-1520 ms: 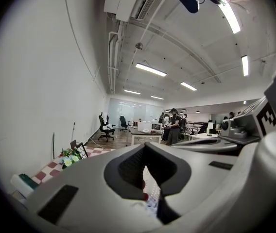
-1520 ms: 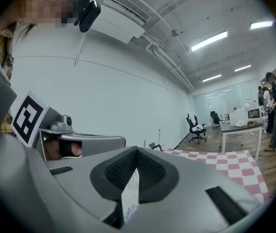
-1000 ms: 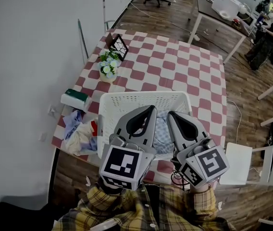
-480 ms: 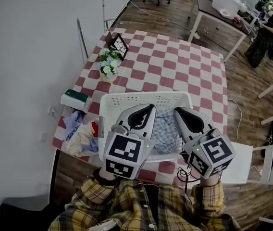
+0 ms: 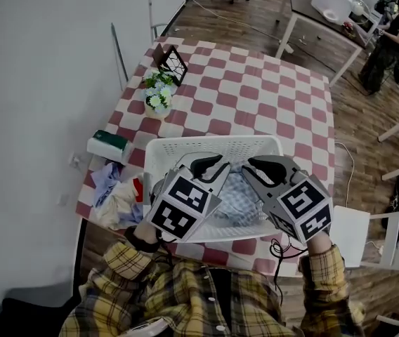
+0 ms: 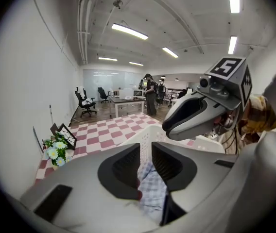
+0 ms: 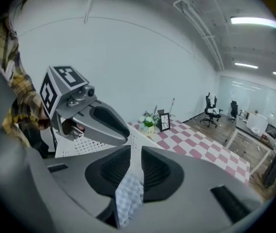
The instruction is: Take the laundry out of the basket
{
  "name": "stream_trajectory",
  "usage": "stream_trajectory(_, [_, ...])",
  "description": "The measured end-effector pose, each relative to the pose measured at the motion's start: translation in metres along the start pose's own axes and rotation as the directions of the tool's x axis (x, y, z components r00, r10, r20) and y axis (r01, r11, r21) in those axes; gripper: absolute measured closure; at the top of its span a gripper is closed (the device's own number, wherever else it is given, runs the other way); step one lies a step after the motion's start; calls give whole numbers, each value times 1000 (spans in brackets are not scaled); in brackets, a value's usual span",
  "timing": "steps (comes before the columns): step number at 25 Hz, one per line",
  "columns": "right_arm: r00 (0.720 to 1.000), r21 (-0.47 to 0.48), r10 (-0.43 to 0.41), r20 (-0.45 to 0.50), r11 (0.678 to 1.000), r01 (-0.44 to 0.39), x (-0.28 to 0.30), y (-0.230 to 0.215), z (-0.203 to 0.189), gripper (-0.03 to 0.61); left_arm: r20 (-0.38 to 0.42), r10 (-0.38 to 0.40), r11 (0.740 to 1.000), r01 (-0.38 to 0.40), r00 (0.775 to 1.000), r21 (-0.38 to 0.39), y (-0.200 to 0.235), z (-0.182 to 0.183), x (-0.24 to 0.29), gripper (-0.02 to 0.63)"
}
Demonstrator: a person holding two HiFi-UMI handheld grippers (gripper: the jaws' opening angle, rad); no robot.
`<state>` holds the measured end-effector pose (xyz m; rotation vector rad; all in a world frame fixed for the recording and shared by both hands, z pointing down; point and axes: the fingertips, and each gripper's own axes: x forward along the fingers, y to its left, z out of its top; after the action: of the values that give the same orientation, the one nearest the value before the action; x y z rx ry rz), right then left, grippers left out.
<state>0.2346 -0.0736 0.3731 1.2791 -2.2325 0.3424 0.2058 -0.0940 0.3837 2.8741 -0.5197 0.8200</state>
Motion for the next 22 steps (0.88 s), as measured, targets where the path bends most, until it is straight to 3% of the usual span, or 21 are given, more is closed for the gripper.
stream_trajectory(5, [986,-96,93,-141,990,-108,26,16,-25,440,-112,-51,997,56,992,45,3,-26,15,491])
stream_trajectory(13, [931,-122,198,-305,962,-245,55,43,-62,365,-246,-131,985,154,960,79,-1,-64,41,460])
stream_trajectory(18, [883,-150,243,-402,933,-326,71,57,-85,314,-345,-187,965,237,920,109,-3,-94,54,423])
stream_trajectory(22, [829,-167,262,-495,907,-386,82,64,-105,246,-417,-219,946,297,882,131,-4,-115,60,407])
